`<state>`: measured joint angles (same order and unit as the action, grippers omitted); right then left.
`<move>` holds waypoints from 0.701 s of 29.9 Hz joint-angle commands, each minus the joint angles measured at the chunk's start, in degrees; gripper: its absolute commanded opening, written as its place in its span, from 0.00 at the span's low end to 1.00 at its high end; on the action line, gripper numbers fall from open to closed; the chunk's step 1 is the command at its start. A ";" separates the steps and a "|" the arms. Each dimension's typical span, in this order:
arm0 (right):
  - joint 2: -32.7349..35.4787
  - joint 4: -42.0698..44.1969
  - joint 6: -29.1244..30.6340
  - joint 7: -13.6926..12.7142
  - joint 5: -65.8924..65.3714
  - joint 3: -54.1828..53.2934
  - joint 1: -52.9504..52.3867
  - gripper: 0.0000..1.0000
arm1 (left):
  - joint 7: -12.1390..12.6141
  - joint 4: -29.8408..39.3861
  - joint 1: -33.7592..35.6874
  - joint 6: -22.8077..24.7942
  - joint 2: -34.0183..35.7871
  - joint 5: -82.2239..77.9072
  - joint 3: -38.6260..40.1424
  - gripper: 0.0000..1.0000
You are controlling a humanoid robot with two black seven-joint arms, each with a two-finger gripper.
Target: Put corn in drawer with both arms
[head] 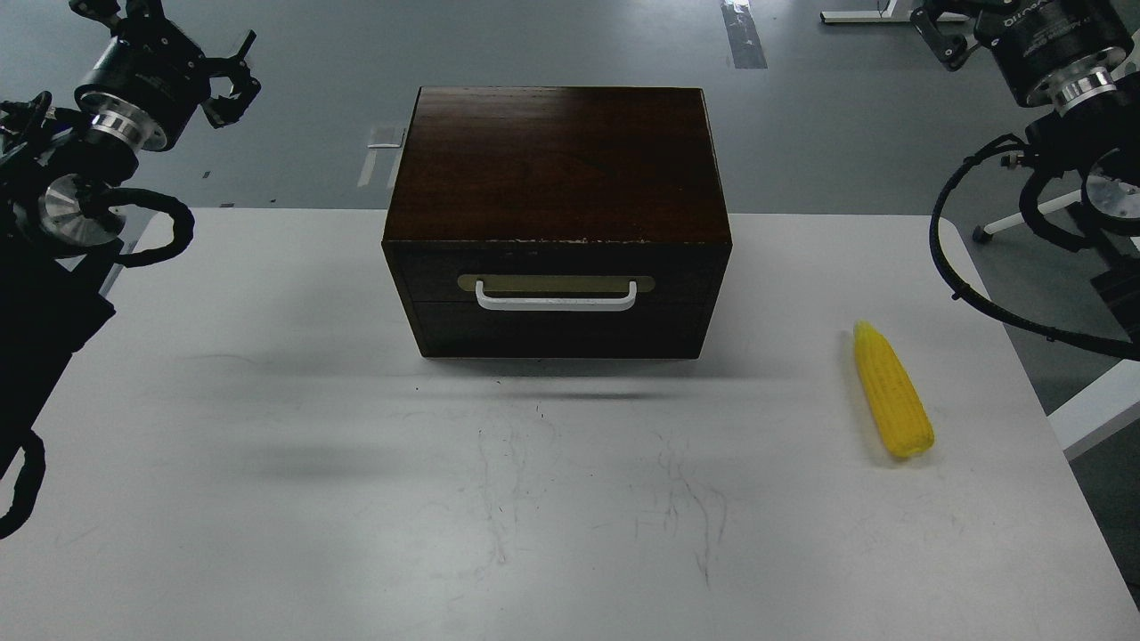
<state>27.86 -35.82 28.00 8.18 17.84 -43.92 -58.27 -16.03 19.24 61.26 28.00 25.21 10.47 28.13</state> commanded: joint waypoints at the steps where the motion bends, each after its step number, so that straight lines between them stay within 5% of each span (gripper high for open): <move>1: 0.00 0.22 0.00 0.00 0.00 -0.02 0.00 1.00 | -0.05 0.01 -0.18 0.00 0.01 -0.01 0.08 0.98; 21: 0.35 0.22 0.00 0.00 -0.09 -0.11 -0.09 1.00 | 0.65 0.71 0.35 0.00 4.40 -4.21 -1.41 0.98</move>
<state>28.18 -35.73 28.00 8.19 17.84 -43.87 -58.32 -15.51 19.71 60.97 28.00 27.21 8.89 27.13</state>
